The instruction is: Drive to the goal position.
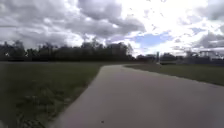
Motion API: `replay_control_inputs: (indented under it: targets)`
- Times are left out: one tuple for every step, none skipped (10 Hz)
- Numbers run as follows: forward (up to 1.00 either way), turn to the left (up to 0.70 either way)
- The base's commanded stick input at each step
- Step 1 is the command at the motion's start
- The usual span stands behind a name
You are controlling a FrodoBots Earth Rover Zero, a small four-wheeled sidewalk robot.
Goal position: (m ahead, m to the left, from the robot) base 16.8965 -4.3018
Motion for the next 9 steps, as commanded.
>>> replay_control_inputs:
  targets:
    - [1.00, 0.00]
    - [1.00, 0.00]
    - [1.00, 0.00]
    - [1.00, 0.00]
    - [1.00, 0.00]
    - [1.00, 0.00]
    - [1.00, 0.00]
    - [1.00, 0.00]
    - [1.00, 0.00]
